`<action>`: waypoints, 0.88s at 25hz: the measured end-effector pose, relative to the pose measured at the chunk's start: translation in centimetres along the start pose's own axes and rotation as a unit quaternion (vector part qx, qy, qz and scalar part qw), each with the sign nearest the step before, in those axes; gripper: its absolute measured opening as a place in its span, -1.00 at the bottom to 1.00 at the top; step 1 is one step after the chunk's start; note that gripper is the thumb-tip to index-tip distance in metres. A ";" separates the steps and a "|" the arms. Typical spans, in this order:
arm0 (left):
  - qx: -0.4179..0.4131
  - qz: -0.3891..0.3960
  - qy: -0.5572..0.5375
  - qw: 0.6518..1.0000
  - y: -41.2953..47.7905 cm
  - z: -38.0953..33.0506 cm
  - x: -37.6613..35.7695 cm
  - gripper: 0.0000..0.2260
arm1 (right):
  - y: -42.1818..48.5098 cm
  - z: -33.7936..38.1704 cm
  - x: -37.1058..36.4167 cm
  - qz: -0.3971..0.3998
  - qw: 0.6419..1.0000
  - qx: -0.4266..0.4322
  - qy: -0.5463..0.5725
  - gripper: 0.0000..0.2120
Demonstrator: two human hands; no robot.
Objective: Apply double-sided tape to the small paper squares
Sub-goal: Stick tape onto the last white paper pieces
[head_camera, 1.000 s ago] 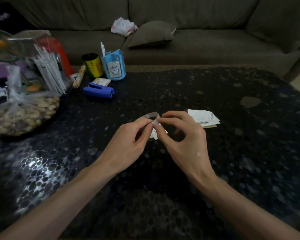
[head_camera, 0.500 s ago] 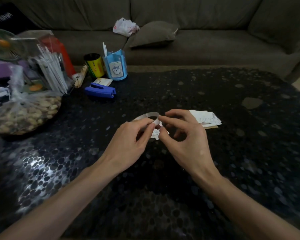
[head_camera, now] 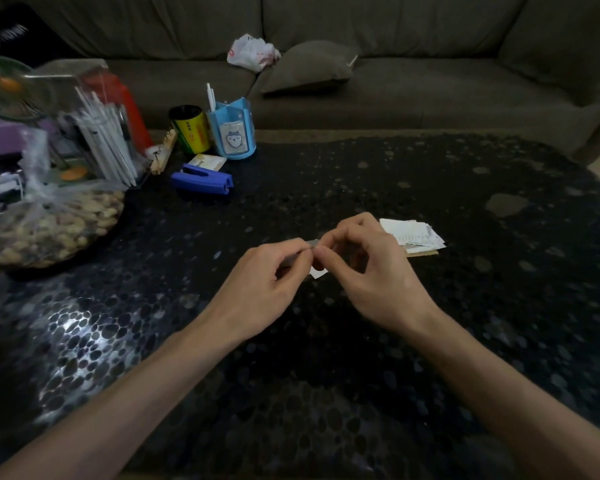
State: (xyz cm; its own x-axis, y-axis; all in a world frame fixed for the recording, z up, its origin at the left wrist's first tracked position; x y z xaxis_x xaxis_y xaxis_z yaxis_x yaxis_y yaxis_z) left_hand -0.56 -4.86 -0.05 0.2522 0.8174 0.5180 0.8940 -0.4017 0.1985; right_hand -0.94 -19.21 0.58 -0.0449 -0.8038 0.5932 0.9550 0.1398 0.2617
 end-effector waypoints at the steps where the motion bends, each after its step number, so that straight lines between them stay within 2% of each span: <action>1: -0.001 0.000 -0.011 1.000 0.1 -0.2 0.0 -0.78 | -0.1 0.4 -0.3 0.001 1.000 0.019 -0.013 -0.96; 4: 0.058 0.012 -0.160 0.985 0.2 0.5 -0.3 -0.73 | -0.1 1.3 -0.3 -0.027 0.998 0.049 0.016 -0.91; 6: 0.120 0.000 -0.272 0.955 -0.1 2.0 -0.2 -0.69 | 0.1 0.5 0.6 -0.061 0.990 0.007 0.127 -0.91; 7: 0.132 -0.010 -0.295 0.946 -0.2 2.6 0.1 -0.67 | 0.1 -0.1 1.0 -0.071 0.980 -0.015 0.184 -0.95; 8: 0.133 -0.015 -0.302 0.944 -0.2 3.0 0.3 -0.66 | 0.0 -0.5 1.2 -0.069 0.974 -0.026 0.213 -0.95; 9: 0.128 -0.011 -0.302 0.945 -0.1 3.0 0.3 -0.65 | -0.1 -0.7 1.2 -0.059 0.977 -0.024 0.206 -0.87; 12: 0.109 0.016 -0.292 0.950 0.1 1.7 -0.2 -0.67 | -0.3 -0.5 0.9 -0.027 0.989 -0.002 0.146 -0.67; 16: 0.097 0.027 -0.249 0.963 0.0 0.7 -0.1 -0.62 | -0.2 -0.8 1.6 -0.050 0.980 -0.015 0.190 -0.66; 22: 0.075 0.047 -0.269 0.959 -0.1 0.1 -0.6 -0.71 | -0.1 -0.6 1.2 -0.019 0.972 -0.001 0.232 -0.60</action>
State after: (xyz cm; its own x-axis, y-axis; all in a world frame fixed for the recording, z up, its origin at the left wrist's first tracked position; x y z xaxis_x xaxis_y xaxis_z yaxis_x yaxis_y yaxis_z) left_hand -0.74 -5.26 -0.46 0.4525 0.8916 0.0163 0.8911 -0.4528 0.0289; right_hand -0.95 -20.51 0.80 0.0572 -0.9830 0.1747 0.9560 0.1044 0.2742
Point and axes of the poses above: each hand's wrist, its own y-axis towards the middle knuckle, its own x-axis out of the back of the hand, z = x × y, the point moved 9 cm from there along y, towards the middle knuckle, and after that the axes turned 6 degrees about -y, right-handed, at the moved point
